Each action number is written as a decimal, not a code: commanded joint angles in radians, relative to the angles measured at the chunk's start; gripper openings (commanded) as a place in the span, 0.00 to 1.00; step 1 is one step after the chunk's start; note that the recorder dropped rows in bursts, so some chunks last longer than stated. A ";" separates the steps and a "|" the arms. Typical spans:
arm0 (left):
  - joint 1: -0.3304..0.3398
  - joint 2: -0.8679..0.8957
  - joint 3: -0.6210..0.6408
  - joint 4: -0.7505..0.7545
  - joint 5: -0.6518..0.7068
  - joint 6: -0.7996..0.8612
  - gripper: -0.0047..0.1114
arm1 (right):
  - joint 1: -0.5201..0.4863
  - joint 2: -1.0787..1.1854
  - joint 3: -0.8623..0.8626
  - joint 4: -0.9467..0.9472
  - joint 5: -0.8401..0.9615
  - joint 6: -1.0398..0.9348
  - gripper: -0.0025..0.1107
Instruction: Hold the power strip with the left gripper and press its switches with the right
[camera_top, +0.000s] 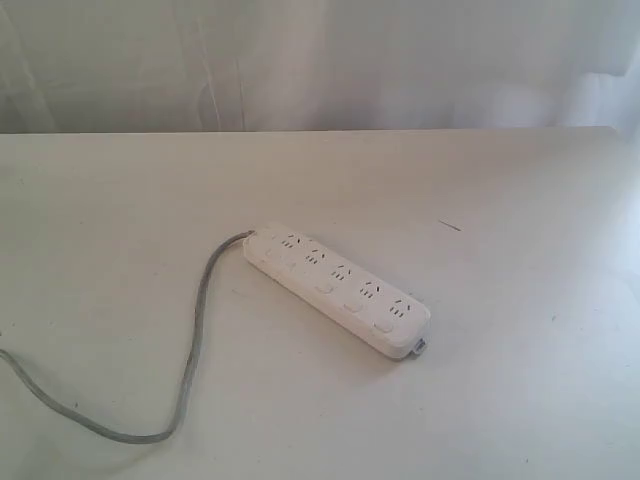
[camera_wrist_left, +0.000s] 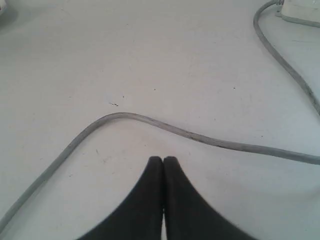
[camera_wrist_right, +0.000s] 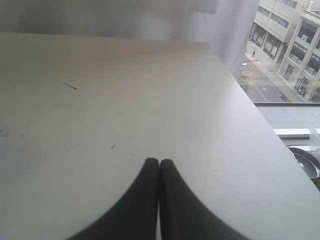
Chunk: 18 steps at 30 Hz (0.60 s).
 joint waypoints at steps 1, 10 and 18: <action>0.001 -0.004 0.004 0.012 0.000 0.028 0.04 | 0.002 -0.007 0.005 -0.007 -0.007 -0.003 0.02; 0.001 -0.004 0.004 0.064 -0.102 0.321 0.04 | 0.002 -0.007 0.005 -0.007 -0.007 -0.003 0.02; 0.001 -0.004 0.004 0.064 -0.513 0.241 0.04 | 0.002 -0.007 0.005 -0.007 -0.007 -0.003 0.02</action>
